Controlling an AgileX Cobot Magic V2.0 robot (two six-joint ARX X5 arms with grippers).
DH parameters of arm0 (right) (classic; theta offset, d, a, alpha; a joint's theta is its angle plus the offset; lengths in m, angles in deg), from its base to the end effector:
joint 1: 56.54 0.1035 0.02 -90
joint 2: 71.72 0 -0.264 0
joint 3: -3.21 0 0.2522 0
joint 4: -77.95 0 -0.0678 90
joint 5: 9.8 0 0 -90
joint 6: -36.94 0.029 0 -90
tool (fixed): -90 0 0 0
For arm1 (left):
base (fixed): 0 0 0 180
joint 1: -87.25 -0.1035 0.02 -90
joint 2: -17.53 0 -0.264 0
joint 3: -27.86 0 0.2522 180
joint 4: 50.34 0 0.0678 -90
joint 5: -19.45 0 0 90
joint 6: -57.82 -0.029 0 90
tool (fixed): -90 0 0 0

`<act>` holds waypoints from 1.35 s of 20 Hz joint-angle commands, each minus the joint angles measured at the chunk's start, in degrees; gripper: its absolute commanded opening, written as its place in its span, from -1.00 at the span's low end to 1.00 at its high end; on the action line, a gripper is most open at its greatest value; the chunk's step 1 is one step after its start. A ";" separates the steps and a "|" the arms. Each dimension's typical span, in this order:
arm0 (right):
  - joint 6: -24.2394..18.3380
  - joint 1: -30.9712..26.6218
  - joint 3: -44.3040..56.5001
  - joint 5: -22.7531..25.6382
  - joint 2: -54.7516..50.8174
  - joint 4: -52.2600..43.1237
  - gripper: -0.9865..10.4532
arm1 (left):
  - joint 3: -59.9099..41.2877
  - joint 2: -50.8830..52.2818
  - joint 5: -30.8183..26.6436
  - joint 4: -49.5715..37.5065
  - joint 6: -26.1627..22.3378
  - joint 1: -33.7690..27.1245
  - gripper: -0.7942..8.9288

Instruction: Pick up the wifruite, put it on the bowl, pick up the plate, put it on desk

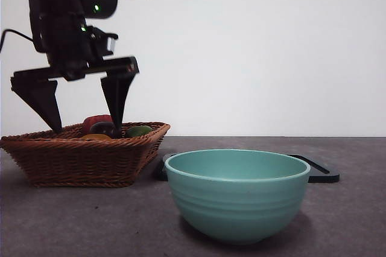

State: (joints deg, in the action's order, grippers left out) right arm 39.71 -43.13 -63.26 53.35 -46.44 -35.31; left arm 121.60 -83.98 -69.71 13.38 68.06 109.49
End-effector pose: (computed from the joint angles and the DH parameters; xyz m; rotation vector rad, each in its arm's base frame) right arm 0.0510 0.0256 0.3419 0.0988 0.4687 0.6799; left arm 0.3268 -0.1341 0.2363 0.0794 1.2566 -0.2369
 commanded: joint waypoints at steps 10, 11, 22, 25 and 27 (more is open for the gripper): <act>1.07 0.20 -0.94 -0.13 0.33 -0.26 0.21 | 1.40 -7.06 -0.61 -2.80 1.42 0.70 0.28; 1.07 0.20 -0.94 -0.11 0.33 -0.24 0.21 | 1.40 -7.06 -0.59 -2.86 1.46 0.70 0.16; 1.07 0.20 -0.94 -0.11 0.33 -0.24 0.21 | 9.22 -7.04 -0.59 5.49 1.31 0.55 -0.35; 1.05 0.20 -0.94 -0.11 0.33 -0.24 0.21 | 16.98 -6.47 -0.59 14.27 0.04 1.03 -0.35; 1.05 0.20 -0.94 -0.11 0.33 -0.24 0.21 | 20.17 -4.87 -0.59 18.38 -0.35 1.88 -0.35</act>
State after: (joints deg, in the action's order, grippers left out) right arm 40.21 -43.13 -63.26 53.33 -46.44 -35.16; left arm 140.09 -89.14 -70.27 31.48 68.71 110.83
